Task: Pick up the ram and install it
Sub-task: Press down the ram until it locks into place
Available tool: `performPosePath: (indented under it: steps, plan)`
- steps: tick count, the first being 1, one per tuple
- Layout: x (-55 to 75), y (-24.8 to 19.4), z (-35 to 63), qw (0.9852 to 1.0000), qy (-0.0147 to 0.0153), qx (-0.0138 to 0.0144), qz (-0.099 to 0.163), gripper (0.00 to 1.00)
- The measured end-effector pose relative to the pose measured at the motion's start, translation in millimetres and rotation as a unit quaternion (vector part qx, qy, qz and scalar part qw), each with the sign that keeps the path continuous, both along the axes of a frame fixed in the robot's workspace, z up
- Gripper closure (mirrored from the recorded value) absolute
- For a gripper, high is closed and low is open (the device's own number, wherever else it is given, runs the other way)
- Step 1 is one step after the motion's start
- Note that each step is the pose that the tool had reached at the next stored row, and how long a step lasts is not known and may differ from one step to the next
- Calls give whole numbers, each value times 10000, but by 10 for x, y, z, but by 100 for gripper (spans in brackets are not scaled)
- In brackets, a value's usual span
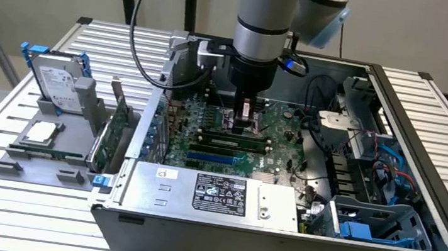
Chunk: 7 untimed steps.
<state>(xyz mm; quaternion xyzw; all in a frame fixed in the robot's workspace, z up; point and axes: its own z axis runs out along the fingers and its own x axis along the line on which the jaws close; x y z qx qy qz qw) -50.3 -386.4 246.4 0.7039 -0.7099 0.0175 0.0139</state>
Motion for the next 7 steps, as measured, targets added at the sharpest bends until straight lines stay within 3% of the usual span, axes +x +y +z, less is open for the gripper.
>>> performPosePath:
  steps: [7]
  plan:
    - [0, 0, 1, 10000, 0, 0, 0, 100]
